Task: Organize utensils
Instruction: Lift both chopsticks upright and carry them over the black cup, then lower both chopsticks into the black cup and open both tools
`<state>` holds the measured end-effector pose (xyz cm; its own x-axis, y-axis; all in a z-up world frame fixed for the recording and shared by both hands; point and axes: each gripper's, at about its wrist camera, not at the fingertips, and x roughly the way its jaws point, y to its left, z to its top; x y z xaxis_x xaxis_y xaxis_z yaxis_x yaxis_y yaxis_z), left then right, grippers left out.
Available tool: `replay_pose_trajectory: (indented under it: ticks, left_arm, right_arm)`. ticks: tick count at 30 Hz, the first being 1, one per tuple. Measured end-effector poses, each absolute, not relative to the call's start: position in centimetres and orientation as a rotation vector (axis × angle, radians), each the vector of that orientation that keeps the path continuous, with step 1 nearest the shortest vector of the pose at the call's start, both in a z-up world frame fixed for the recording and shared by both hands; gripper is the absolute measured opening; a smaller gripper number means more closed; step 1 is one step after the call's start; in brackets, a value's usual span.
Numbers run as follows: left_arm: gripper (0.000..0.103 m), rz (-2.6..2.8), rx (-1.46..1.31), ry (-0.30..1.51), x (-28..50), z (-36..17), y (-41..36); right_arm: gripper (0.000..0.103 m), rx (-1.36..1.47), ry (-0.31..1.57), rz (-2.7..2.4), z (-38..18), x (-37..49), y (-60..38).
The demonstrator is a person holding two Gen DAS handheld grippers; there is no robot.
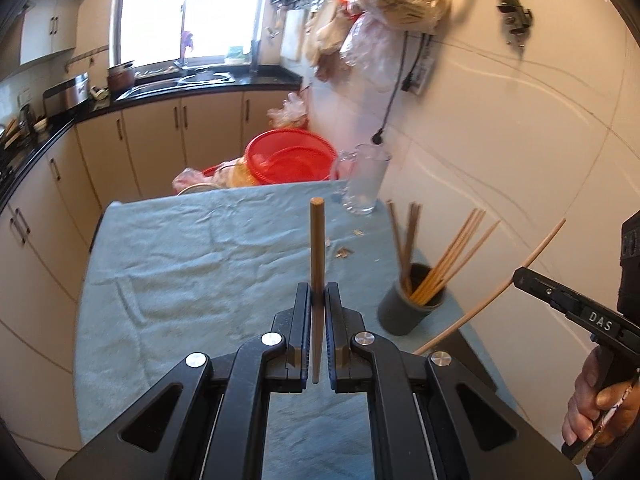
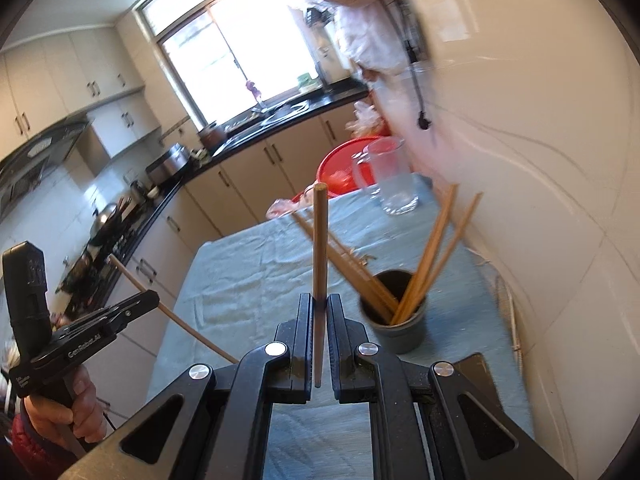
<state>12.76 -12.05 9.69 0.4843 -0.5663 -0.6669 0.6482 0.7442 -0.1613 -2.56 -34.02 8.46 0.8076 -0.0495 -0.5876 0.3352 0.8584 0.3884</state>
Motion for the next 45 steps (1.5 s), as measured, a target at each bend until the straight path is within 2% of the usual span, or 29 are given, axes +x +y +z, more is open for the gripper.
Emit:
replay_pose_trajectory:
  ticks: [15, 28, 36, 45]
  left_arm:
    - [0.006, -0.884, 0.152, 0.702, 10.0, 13.6, -17.7]
    - [0.006, -0.932, 0.170, 0.654, 9.7, 16.3, -22.3]
    - [0.006, -0.923, 0.184, 0.651, 10.3, 15.7, -25.4]
    - [0.006, -0.890, 0.197, 0.687, 11.5, 12.8, -27.7]
  right_arm:
    - [0.007, 0.555, 0.489, -0.330, 11.3, -7.8, -38.5]
    - [0.007, 0.565, 0.443, -0.343, 12.7, -7.6, -40.9]
    - [0.007, 0.528, 0.450, -0.346, 12.4, -5.2, -42.1]
    - [0.007, 0.518, 0.525, -0.338, 9.5, -2.7, -42.4]
